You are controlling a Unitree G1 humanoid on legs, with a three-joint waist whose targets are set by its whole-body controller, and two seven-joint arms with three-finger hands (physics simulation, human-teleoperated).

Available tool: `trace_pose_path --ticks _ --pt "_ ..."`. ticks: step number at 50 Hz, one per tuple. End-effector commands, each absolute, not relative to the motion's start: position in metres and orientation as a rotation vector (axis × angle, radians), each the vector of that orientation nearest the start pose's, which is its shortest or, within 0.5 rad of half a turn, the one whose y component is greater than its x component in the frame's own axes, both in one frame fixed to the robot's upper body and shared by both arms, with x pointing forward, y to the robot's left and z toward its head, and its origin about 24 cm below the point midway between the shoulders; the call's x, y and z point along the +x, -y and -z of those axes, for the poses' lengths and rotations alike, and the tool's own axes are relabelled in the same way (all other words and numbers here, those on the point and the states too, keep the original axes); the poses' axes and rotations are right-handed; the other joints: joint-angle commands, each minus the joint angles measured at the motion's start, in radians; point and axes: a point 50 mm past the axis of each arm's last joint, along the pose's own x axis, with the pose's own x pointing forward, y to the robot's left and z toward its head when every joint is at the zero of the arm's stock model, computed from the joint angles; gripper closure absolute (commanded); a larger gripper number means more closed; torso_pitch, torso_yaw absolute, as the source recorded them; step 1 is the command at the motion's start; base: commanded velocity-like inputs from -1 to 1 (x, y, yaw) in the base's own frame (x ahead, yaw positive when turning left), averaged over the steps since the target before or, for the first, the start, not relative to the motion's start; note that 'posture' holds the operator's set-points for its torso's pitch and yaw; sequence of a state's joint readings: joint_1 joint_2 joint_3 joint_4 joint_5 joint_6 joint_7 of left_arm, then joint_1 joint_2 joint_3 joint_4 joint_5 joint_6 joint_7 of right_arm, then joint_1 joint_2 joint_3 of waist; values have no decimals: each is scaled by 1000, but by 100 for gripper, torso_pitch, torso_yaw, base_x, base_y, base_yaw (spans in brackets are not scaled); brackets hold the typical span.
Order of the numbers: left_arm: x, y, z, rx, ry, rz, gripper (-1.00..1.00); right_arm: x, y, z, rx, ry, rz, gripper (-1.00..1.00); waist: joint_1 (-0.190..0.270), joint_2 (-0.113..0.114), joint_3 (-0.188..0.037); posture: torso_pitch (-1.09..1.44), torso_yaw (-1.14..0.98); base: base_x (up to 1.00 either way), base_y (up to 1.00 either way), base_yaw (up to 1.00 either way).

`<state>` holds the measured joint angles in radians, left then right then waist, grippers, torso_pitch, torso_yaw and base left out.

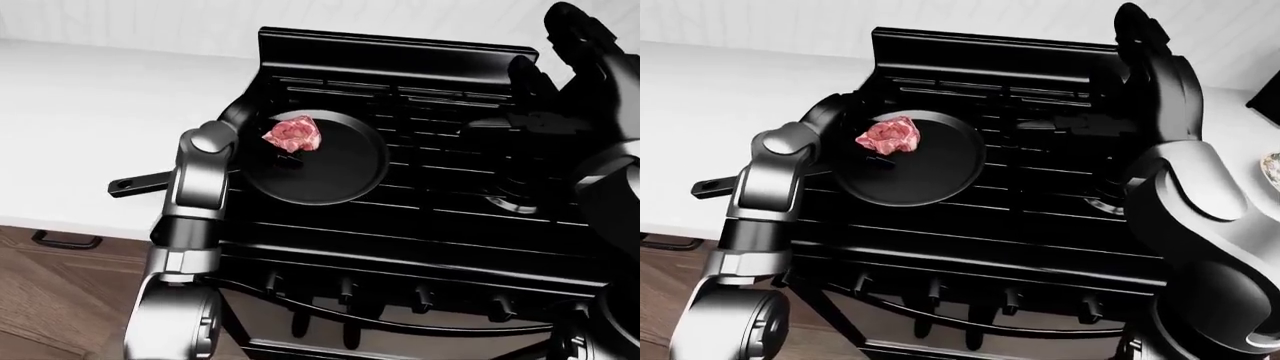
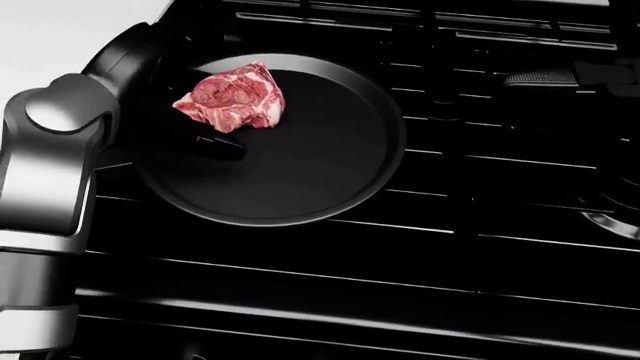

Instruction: Pick the steak from the pan and place it on the plate.

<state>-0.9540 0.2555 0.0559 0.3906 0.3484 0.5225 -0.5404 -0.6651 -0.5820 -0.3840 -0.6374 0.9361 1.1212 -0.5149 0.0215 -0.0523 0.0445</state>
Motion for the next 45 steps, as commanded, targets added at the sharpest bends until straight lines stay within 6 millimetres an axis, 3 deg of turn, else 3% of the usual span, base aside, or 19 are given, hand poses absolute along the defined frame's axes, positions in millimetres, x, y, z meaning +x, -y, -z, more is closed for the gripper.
trace_pose_path --ticks 1,31,45 --pt "387 -146 -238 539 23 326 -46 247 208 -302 37 299 80 -100 0 -1 -27 0 0 0 0 0" --pt "389 -142 -230 534 37 292 -44 246 209 -303 40 303 84 -100 1 -2 -28 0 0 0 0 0" --pt "390 -141 -227 522 45 267 -23 246 209 -302 38 301 83 -100 0 -2 -29 0 0 0 0 0"
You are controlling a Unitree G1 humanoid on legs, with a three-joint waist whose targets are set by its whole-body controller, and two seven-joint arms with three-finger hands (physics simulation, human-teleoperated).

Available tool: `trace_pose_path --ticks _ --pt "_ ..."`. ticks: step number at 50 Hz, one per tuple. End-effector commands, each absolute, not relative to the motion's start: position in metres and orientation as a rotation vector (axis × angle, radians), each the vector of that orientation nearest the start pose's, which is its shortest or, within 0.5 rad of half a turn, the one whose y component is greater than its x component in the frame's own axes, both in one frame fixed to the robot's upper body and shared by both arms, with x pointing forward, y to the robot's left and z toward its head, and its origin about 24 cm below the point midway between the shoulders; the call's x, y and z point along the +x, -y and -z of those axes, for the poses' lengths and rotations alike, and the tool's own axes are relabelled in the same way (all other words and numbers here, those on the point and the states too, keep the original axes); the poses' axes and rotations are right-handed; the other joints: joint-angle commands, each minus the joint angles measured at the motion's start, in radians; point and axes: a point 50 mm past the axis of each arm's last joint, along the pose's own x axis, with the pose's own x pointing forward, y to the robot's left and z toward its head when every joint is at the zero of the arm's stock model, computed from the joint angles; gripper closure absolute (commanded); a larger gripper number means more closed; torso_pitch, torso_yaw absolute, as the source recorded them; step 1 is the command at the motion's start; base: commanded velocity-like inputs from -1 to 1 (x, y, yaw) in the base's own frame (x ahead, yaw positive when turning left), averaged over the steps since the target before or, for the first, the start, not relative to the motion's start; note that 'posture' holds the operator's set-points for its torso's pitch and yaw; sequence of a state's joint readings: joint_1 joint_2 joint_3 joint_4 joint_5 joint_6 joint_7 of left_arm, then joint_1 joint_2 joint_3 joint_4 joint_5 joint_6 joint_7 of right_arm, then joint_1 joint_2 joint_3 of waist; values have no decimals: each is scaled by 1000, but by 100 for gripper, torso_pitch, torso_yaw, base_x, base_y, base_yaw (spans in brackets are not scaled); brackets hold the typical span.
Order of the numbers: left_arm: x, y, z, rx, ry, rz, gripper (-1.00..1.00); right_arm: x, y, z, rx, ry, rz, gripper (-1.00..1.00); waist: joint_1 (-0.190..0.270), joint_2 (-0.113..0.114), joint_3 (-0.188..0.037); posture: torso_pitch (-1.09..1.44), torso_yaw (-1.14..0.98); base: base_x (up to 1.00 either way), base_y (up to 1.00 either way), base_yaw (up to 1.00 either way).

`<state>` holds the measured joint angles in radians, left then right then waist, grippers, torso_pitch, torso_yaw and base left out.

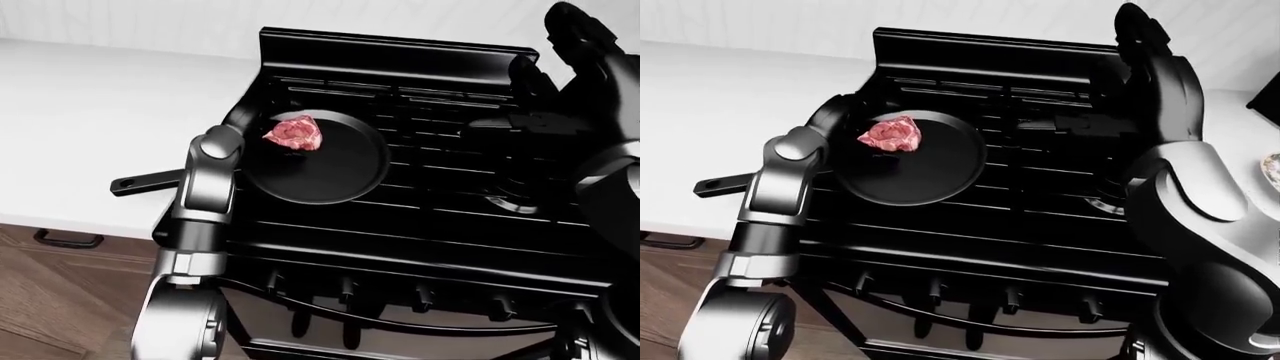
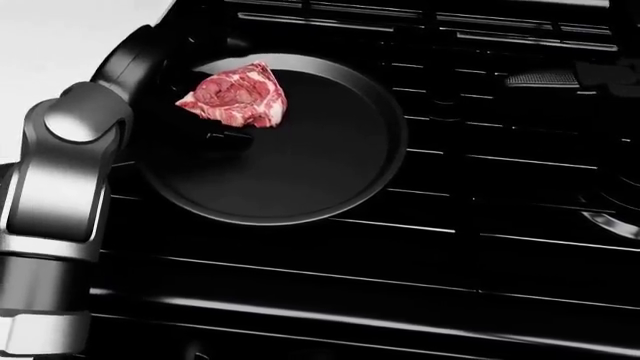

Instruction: Pick the steak from the pan and place it on the plate.

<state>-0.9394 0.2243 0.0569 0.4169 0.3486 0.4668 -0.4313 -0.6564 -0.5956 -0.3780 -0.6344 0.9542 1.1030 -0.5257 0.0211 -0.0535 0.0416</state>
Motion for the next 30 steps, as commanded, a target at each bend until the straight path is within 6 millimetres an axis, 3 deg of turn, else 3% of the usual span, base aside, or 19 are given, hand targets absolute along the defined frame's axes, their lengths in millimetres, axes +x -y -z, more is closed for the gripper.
trace_pose_path --ticks 1,4,16,30 --pt "390 -141 -226 522 45 267 -23 246 208 -302 37 301 82 -100 0 -1 -26 0 0 0 0 0" --pt "391 -139 -225 520 54 262 -13 246 209 -303 38 302 83 -100 0 -1 -27 0 0 0 0 0" --pt "390 -139 -223 520 87 237 -12 245 209 -304 41 305 84 -100 1 0 -29 0 0 0 0 0" --pt "393 -138 -230 512 118 223 17 244 210 -307 39 311 87 -100 1 -1 -27 0 0 0 0 0"
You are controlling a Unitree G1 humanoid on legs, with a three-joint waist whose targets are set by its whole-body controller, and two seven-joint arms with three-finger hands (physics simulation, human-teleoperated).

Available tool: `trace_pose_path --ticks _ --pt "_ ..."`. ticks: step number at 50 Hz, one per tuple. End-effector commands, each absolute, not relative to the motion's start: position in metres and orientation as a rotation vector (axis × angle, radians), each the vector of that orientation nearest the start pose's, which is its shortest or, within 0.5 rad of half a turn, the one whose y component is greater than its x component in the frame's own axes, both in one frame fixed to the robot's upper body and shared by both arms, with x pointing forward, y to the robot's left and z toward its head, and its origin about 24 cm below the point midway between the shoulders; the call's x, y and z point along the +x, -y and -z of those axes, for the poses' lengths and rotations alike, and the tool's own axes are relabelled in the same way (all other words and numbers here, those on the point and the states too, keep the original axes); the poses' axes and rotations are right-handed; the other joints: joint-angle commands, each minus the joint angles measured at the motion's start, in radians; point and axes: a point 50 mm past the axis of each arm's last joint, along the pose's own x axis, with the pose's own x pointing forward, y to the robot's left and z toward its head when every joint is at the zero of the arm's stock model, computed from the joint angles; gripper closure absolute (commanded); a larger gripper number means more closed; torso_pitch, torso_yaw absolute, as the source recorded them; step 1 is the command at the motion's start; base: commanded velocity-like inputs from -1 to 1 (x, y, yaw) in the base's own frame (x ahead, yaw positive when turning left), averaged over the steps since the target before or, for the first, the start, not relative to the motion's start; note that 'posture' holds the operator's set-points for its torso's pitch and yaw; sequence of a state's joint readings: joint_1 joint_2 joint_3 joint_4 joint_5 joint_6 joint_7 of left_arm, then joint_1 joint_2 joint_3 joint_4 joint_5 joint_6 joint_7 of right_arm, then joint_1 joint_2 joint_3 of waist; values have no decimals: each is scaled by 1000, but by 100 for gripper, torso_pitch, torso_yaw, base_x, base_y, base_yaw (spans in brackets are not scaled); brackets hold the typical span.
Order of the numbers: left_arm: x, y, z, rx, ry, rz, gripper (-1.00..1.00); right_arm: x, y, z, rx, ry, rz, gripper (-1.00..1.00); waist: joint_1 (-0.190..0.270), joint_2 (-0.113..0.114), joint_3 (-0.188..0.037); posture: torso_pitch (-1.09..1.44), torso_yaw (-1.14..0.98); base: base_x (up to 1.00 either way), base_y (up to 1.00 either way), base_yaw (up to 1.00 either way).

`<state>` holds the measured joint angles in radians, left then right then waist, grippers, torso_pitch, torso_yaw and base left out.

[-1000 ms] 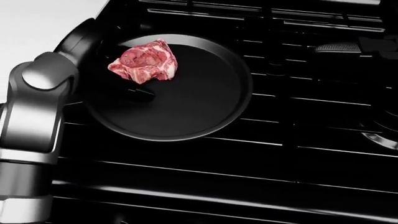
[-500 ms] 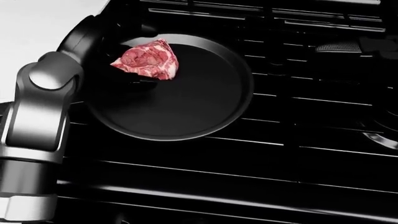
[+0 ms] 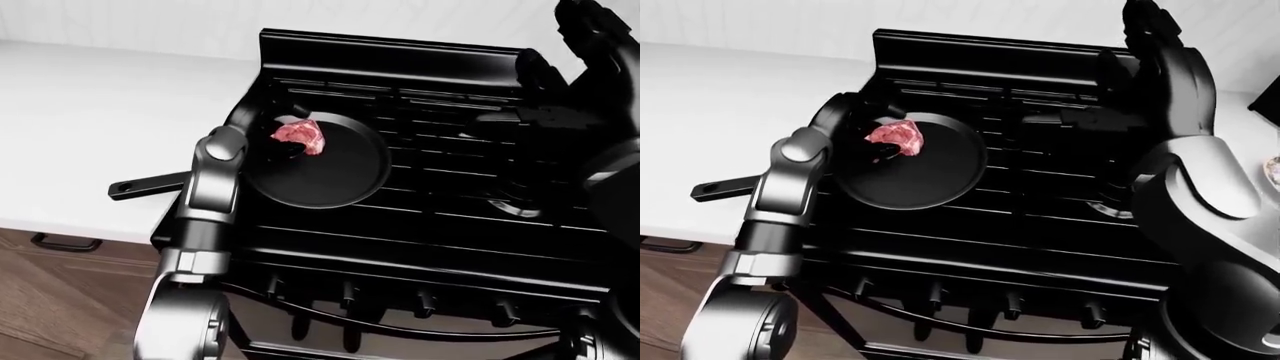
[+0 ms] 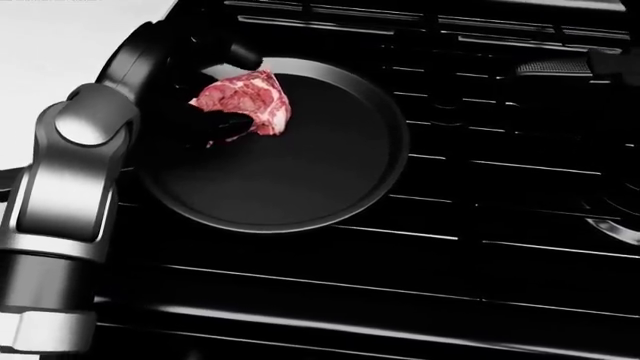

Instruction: Pick the steak from the pan and place it on the plate.

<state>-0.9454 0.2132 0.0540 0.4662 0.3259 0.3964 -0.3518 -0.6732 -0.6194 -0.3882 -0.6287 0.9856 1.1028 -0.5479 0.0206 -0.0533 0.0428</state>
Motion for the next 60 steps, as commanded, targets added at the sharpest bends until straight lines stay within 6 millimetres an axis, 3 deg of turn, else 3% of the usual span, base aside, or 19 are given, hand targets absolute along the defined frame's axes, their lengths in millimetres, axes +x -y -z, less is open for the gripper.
trace_pose_path --ticks 1,11,25,31,43,55,56,60 --pt "393 -139 -229 512 119 221 18 244 211 -306 39 311 88 -100 1 -1 -27 0 0 0 0 0" --pt "392 -138 -229 527 123 227 32 244 211 -307 38 312 90 -100 0 -1 -27 0 0 0 0 0" --pt "395 -143 -274 433 140 212 33 245 212 -310 19 303 96 -100 1 -4 -22 0 0 0 0 0" --pt "396 -142 -286 418 153 208 33 249 224 -314 -24 268 152 -100 3 -5 -20 0 0 0 0 0" --pt "394 -139 -302 401 174 203 33 253 240 -321 -44 262 185 -100 3 -11 -16 0 0 0 0 0" --pt "395 -140 -311 390 191 194 31 253 239 -321 -47 268 178 -100 5 -11 -16 0 0 0 -1 0" --pt "396 -140 -311 391 190 193 31 252 240 -322 -45 271 181 -100 -6 -5 -38 0 0 0 0 -23" --pt "397 -140 -310 392 187 190 31 252 239 -322 -45 272 178 -100 -14 14 -34 0 0 0 0 -44"
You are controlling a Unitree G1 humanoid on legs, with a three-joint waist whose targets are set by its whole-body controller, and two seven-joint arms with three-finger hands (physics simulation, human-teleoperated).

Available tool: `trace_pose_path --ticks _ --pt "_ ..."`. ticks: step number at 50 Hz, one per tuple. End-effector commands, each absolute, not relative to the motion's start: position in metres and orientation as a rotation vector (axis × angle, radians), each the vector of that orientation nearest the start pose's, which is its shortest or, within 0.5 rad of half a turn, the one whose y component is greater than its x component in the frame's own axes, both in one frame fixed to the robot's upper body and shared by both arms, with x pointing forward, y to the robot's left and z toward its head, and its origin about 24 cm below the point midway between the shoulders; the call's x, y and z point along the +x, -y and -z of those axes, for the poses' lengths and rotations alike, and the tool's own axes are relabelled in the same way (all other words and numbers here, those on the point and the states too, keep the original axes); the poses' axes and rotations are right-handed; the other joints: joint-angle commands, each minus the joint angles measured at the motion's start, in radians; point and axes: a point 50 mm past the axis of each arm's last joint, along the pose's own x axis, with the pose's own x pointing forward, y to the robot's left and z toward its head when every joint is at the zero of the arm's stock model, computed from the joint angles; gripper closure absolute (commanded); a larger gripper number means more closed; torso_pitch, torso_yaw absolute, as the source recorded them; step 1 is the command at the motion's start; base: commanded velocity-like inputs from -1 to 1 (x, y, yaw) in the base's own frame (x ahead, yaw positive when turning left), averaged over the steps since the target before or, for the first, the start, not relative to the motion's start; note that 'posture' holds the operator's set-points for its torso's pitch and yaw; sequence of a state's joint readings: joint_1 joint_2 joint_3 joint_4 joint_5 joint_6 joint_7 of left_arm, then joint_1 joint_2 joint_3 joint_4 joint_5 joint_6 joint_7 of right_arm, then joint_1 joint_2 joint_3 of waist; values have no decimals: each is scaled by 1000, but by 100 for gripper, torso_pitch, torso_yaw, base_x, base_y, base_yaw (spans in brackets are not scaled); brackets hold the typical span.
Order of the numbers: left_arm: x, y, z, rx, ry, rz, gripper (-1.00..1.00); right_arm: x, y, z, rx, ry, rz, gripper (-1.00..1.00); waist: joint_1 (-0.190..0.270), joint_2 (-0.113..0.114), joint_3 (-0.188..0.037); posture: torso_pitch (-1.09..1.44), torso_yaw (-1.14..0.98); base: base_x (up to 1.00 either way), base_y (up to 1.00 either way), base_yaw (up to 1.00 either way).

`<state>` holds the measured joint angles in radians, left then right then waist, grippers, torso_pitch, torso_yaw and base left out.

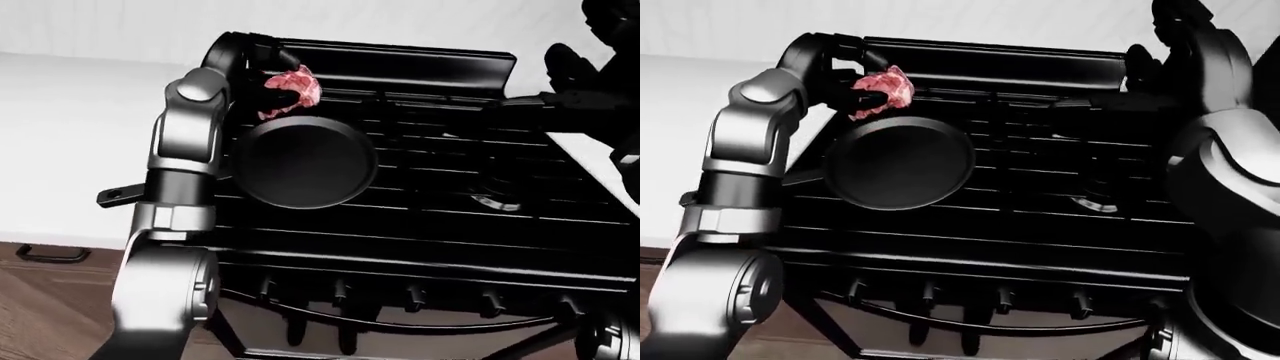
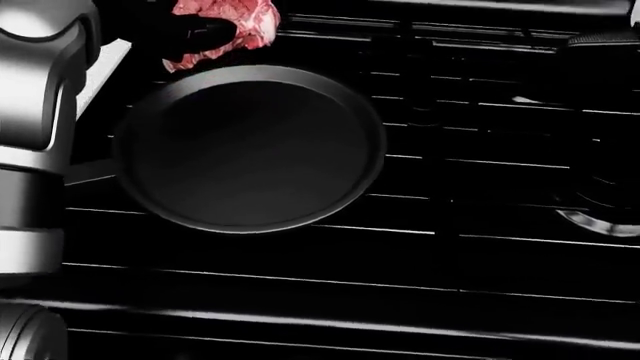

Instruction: Pick the steak from the pan and place it on the plate.

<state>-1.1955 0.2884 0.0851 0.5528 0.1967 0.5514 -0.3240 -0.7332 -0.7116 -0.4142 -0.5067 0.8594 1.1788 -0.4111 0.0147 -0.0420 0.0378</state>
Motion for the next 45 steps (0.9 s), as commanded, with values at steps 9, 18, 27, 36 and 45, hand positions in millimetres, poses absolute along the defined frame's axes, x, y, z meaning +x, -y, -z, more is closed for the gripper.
trace_pose_path --ticks 9,18,27,36,45 --pt "399 -139 -309 397 187 193 30 252 240 -321 -44 275 180 -100 -15 -26 -28 0 0 0 0 -92" --pt "399 -141 -309 395 186 188 31 253 239 -319 -43 270 182 -100 9 -17 4 0 0 0 0 -5" --pt "399 -142 -309 394 187 185 32 253 237 -319 -44 267 171 -100 -5 21 -24 0 0 0 -9 0" --pt "399 -142 -308 397 185 185 31 253 237 -318 -46 265 171 -100 -2 -97 -41 0 0 0 -12 0" --pt "399 -142 -306 399 183 188 32 253 237 -319 -46 267 169 -100 5 -8 -22 0 0 0 -12 0"
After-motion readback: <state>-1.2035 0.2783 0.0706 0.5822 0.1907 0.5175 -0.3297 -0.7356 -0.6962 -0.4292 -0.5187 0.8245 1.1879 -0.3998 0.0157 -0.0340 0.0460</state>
